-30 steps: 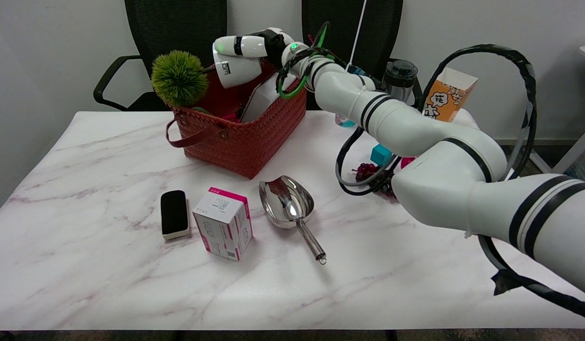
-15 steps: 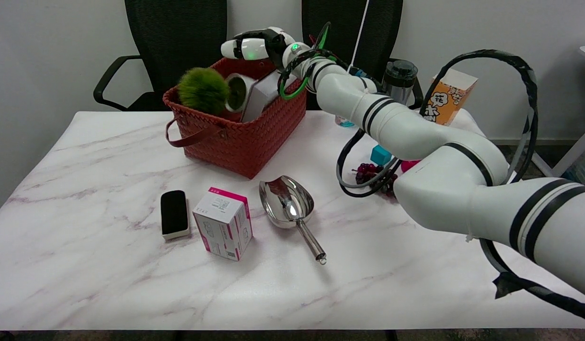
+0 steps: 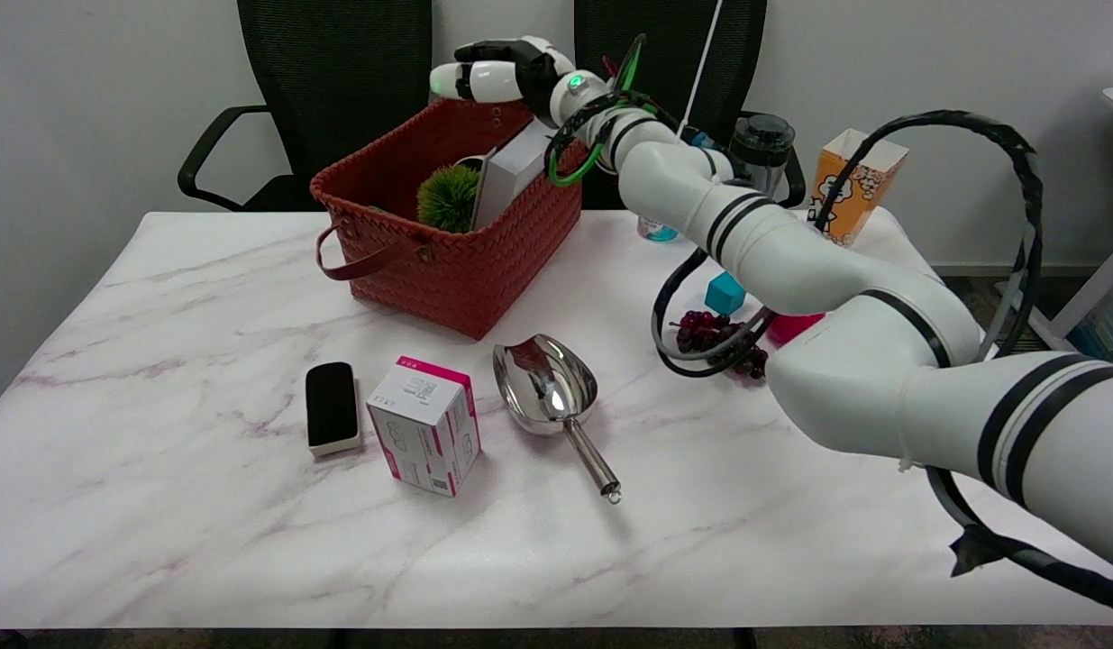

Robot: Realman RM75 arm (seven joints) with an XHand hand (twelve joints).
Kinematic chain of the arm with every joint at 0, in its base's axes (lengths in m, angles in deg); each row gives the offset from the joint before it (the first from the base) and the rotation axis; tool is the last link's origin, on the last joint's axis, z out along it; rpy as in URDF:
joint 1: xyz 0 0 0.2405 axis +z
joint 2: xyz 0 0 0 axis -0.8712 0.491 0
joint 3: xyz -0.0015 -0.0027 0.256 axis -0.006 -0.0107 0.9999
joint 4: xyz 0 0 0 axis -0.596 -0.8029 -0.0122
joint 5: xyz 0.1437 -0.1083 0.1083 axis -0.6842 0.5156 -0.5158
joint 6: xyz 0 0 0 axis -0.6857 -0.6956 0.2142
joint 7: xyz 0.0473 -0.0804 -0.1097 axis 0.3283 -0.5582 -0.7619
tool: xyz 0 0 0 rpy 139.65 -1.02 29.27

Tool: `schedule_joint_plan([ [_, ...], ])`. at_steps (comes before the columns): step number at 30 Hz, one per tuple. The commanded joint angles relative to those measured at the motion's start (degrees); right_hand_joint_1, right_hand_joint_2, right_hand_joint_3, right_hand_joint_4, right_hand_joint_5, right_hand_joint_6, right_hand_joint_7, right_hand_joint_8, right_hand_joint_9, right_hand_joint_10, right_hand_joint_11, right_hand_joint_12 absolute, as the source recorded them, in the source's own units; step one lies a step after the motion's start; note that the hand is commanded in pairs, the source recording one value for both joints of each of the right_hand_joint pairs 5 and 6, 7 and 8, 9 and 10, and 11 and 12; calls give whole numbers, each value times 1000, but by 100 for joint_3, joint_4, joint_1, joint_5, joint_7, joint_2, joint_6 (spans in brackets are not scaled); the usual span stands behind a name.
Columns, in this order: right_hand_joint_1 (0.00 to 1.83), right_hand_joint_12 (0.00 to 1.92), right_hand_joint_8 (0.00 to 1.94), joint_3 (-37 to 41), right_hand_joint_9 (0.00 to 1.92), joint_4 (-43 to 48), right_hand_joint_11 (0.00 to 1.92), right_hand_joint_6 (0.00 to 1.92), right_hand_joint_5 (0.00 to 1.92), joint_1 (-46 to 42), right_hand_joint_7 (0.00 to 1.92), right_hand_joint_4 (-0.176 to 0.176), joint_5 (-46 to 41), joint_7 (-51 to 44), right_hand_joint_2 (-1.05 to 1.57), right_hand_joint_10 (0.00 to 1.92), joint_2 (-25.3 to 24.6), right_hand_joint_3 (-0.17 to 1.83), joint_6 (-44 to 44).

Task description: Place the potted plant into the brown storage basket.

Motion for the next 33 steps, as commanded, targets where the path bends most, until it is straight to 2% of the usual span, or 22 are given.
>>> schedule_joint_plan([
  [1,1074,15,376,586,425,3108,15,568,568,-1410,376,0,75,-9,590,425,1327,652,628],
  [8,1086,292,464,1461,586,5311,292,629,629,-3120,464,0,25,38,625,586,2040,665,667],
  [13,1076,563,482,2076,638,6342,563,640,640,-4539,482,0,19,34,627,638,2166,692,1438],
  [17,1073,755,708,2521,779,6893,755,646,646,-5854,708,0,19,28,658,779,2166,673,2055],
  [19,1072,797,802,2648,821,7017,797,672,672,-6364,802,0,19,-3,667,821,2085,667,2363],
  [25,1080,811,830,2946,827,6902,811,678,678,-7572,830,0,32,5,644,827,1910,682,3597],
  [33,1090,793,843,2596,812,6348,793,668,668,-8022,843,0,-15,46,582,812,1997,712,4444],
])
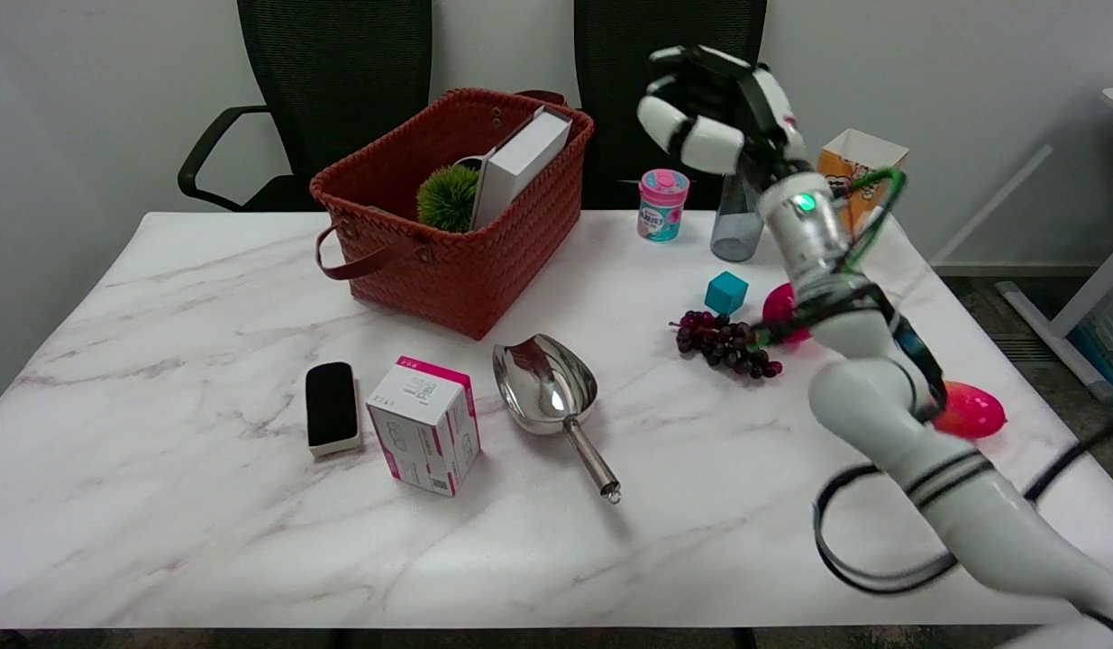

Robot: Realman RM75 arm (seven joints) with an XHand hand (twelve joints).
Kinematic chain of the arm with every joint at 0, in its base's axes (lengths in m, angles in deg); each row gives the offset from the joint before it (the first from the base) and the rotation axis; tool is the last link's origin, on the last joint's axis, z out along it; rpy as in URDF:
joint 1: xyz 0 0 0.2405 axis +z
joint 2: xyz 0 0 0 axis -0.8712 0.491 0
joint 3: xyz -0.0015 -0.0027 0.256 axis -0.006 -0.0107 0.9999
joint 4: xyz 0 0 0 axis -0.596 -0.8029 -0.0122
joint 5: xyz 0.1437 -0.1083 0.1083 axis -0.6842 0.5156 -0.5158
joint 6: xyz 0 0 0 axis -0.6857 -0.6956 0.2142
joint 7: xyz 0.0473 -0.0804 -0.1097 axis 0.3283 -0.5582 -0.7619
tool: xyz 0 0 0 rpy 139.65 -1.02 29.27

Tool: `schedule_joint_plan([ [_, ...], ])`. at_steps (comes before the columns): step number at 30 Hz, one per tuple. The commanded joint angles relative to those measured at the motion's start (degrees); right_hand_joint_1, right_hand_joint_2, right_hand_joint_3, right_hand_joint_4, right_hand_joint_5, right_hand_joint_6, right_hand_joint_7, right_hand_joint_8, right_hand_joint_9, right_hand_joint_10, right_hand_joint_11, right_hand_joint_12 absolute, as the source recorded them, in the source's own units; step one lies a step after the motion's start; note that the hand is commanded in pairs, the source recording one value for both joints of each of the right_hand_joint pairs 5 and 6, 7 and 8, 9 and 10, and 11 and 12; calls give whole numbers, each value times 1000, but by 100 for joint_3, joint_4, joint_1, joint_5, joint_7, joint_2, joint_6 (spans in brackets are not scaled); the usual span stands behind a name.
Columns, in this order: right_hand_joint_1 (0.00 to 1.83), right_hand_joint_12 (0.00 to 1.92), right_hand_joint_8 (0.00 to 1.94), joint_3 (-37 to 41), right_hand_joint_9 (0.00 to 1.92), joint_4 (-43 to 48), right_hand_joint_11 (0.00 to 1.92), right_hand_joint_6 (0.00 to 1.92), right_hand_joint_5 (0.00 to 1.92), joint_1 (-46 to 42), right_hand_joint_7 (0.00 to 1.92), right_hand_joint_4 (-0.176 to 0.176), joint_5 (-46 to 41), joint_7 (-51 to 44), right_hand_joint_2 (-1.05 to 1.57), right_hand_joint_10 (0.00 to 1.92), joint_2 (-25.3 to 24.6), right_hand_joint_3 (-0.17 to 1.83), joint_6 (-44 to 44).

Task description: Place the potted plant into the brown storage basket.

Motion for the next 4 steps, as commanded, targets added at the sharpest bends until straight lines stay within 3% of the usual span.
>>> schedule_joint_plan([
  [1,1091,791,847,490,810,616,791,668,668,-2812,847,0,-85,36,579,810,238,718,2367],
  [4,1091,791,849,416,813,523,791,671,671,-2825,849,0,-83,42,575,813,289,726,2391],
])
